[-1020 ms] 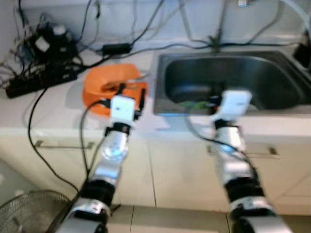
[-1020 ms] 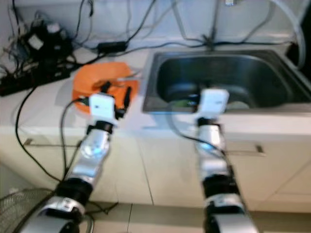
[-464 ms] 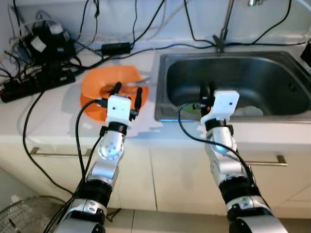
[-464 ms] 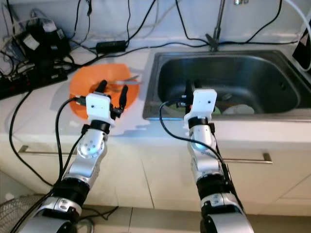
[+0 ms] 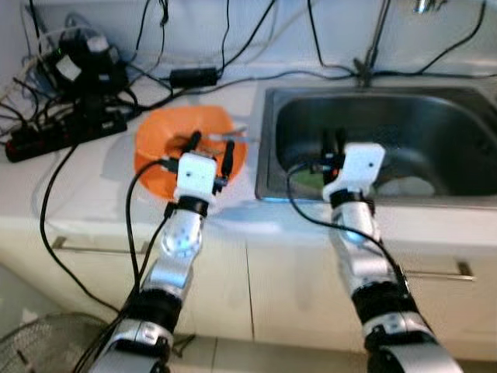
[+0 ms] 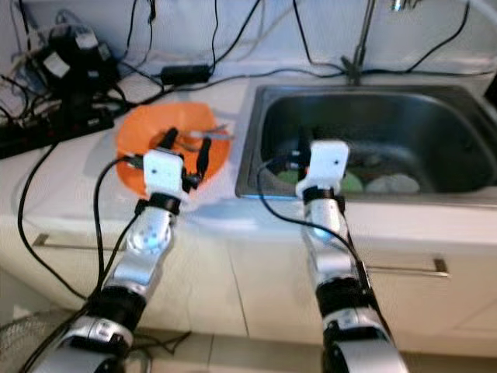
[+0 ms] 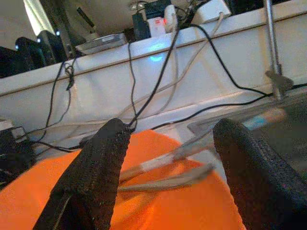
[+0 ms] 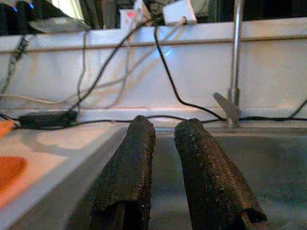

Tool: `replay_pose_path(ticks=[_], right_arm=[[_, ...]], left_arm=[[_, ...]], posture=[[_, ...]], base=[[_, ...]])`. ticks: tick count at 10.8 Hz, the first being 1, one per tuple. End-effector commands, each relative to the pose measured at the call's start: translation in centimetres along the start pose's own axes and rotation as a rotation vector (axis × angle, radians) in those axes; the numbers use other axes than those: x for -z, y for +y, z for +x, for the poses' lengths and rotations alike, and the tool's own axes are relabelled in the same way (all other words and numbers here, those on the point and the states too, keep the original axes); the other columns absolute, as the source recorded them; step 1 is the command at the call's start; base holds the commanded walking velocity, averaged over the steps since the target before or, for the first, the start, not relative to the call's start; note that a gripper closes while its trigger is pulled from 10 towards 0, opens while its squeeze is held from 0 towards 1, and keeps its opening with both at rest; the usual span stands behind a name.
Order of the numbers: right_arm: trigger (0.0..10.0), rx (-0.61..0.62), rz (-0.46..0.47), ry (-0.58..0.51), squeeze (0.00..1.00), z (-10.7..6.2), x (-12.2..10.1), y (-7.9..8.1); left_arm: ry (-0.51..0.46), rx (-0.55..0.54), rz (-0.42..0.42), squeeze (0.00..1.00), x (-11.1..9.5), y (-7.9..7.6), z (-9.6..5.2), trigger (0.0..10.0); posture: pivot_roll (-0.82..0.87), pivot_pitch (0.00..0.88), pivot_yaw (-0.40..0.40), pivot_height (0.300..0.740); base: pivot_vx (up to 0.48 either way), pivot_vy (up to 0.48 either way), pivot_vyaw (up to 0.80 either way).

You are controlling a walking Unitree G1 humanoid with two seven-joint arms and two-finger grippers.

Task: Kitchen organization

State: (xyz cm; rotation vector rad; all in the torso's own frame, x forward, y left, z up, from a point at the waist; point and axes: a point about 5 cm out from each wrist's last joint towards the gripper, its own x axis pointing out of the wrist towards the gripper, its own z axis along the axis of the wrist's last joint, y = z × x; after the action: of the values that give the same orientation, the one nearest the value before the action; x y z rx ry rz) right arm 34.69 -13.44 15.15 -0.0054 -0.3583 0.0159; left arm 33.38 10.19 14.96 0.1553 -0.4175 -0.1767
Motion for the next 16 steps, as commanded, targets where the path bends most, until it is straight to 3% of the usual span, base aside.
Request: replay_pose_path(ticks=[1,6,10,12,13,14,16], right_arm=[[10.0,0.008,0.013,-0.015,0.0,0.2,-0.3,0.0],[10.0,0.003,0.02,-0.011,0.0,0.3,-0.2,0.2],[10.0,0.002,0.015,-0.009,0.0,0.3,-0.2,0.2],[10.0,-0.001,0.013,-0.003,0.0,0.3,-0.1,0.2],[10.0,-0.002,0.013,-0.003,0.0,0.2,-0.1,0.2],[10.0,-0.002,0.013,-0.003,0.0,0.2,-0.1,0.2],[10.0,-0.004,0.015,0.0,0.0,0.2,-0.1,0.3]], left_arm=[[-0.008,0.018,0.005,0.0,-0.1,-0.2,-0.1,10.0],[-0.004,0.068,0.068,0.0,-0.2,-0.4,-1.0,10.0],[0.028,0.086,0.122,0.0,0.1,-0.2,-0.5,10.0],[0.032,0.126,0.222,0.0,0.0,0.1,0.1,10.0],[0.022,0.122,0.234,0.0,-0.4,0.3,0.4,10.0],[0.017,0.135,0.318,0.0,-0.8,0.9,0.7,10.0],[0.006,0.153,0.401,0.0,-1.5,1.6,1.3,10.0]], posture=[[0.09,0.0,0.076,0.74],[0.09,0.0,0.077,0.74],[0.09,0.0,0.077,0.74],[0.09,0.0,0.074,0.74],[0.09,0.0,0.074,0.74],[0.09,0.0,0.072,0.74],[0.1,0.0,0.071,0.74]], base=[[0.0,0.0,0.0],[0.0,0.0,0.0],[0.0,0.0,0.0],[0.0,0.0,0.0],[0.0,0.0,0.0],[0.0,0.0,0.0],[0.0,0.0,0.0]])
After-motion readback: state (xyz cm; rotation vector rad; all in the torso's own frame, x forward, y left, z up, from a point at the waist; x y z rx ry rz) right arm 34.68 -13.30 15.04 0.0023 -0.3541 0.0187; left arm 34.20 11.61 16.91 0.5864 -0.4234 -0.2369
